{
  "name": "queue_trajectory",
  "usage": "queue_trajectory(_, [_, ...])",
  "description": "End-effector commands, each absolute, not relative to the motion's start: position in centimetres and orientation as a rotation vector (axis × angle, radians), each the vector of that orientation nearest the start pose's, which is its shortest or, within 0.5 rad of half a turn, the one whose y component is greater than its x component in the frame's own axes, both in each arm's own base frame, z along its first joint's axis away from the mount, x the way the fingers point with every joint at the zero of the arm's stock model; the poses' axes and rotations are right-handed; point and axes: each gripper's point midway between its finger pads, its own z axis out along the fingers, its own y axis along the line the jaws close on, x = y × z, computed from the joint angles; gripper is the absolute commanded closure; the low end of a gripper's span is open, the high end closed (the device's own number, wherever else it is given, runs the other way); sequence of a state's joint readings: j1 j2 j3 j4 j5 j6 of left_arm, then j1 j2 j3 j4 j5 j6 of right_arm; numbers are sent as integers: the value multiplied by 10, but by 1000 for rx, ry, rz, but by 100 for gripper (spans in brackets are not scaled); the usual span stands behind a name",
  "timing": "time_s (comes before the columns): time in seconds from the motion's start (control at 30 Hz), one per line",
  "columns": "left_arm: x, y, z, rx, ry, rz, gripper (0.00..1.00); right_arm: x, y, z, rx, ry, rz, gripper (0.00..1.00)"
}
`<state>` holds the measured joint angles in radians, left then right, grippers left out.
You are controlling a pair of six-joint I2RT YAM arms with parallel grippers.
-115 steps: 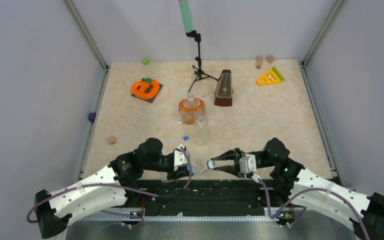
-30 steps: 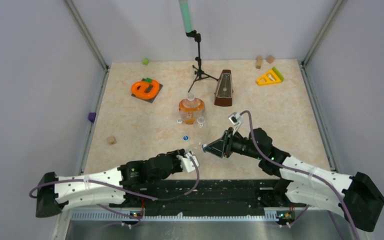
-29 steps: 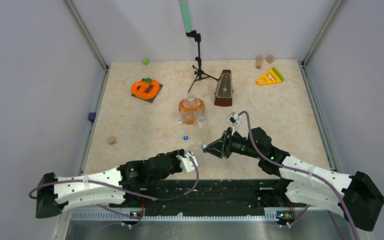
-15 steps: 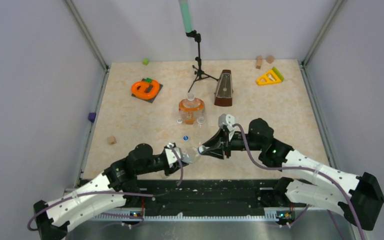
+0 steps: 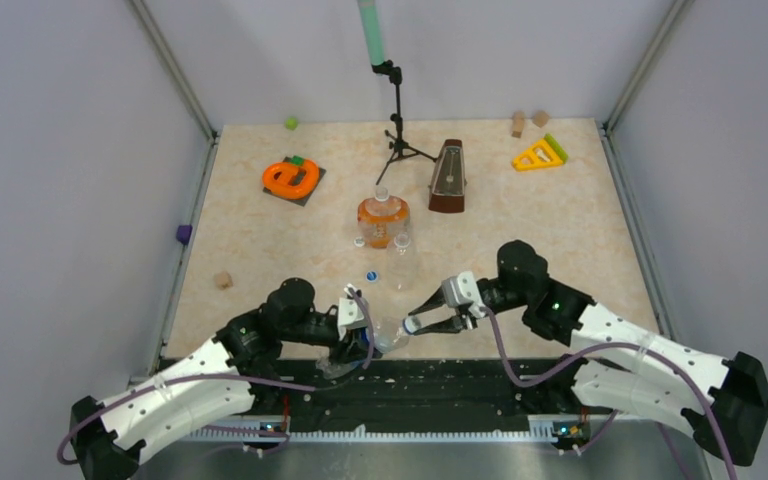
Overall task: Unscrew the bottle caps
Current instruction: Unscrew the bottle cap from the plastic bottle.
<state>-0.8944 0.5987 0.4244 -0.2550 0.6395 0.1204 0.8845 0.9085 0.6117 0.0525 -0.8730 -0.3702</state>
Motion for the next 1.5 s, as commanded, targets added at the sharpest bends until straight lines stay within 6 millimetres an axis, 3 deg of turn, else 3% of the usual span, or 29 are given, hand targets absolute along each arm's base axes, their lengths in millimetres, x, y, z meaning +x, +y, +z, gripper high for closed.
queue_trajectory(0.0, [43,-268,258,1400,1018,-1297,100,82,308,225,-1687,700,983,100])
queue_trajectory(0.2, [37,-267,259,1420,991,-1344,100,78,303,236,-1689,535,890,100])
queue_trajectory(0.6, [30,-269,254,1472,1010,-1455,100,70,296,239,-1700,429,866,100])
queue_trajectory(0.7, [42,-269,250,1464,1063,-1372,100,79,299,241,-1673,479,841,100])
queue_trajectory(0.87, [91,-263,229,1299,1282,-1089,100,98,296,243,-1546,610,784,99])
queue_trajectory(0.9, [98,-261,226,1269,1306,-1048,100,101,294,245,-1509,622,774,93])
queue_trajectory(0.97, [113,-256,220,1206,1353,-963,100,106,289,248,-1424,655,764,71])
queue_trajectory(1.07, [134,-248,212,1133,1394,-843,100,112,281,250,-1324,693,736,57])
queue_trajectory(1.47, [152,-241,203,1120,1418,-694,100,115,266,253,-1054,847,887,40])
